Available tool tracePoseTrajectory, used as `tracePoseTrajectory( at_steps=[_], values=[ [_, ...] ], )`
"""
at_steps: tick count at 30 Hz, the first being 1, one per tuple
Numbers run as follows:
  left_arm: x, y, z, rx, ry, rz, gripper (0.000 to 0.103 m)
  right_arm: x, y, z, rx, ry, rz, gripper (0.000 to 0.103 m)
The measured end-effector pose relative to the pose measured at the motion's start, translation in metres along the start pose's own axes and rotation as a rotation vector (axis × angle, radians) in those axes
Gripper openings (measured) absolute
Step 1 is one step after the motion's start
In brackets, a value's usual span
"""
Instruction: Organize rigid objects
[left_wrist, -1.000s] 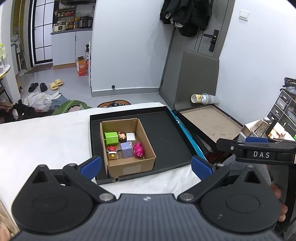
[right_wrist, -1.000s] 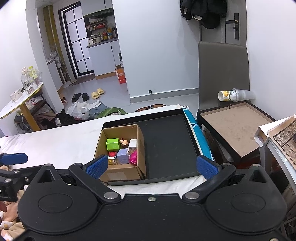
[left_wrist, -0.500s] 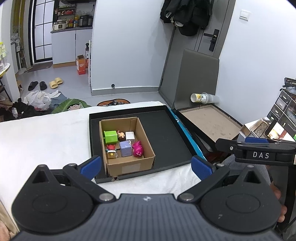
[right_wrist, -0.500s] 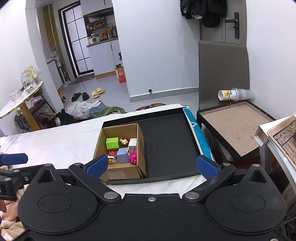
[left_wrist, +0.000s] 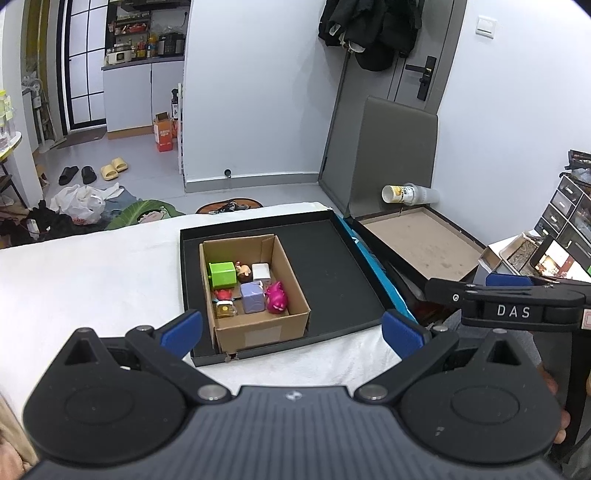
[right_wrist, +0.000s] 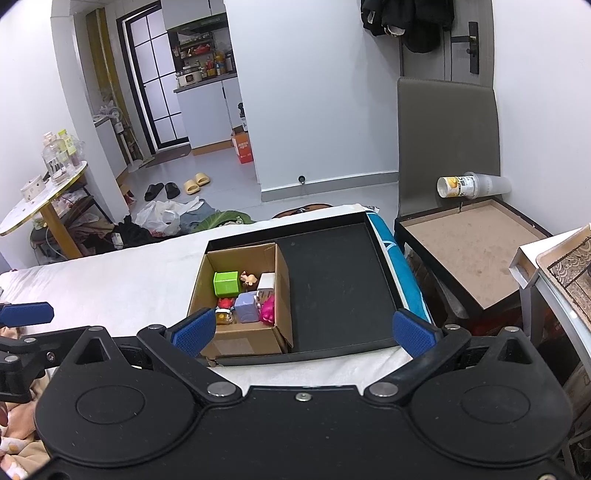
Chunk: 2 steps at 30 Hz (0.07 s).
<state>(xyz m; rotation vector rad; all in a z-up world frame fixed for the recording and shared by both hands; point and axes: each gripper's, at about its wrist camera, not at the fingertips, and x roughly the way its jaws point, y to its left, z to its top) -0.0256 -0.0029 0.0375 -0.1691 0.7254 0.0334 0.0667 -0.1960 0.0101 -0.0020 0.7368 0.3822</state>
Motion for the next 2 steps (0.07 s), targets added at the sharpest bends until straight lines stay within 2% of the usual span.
tracePoseTrajectory(
  at_steps=[2],
  values=[
    [0.0002, -0.0012, 0.0005, 0.007, 0.0, -0.008, 0.103, 0.0003, -0.0006, 0.0002, 0.001, 0.002, 0.0, 0.103]
  ],
)
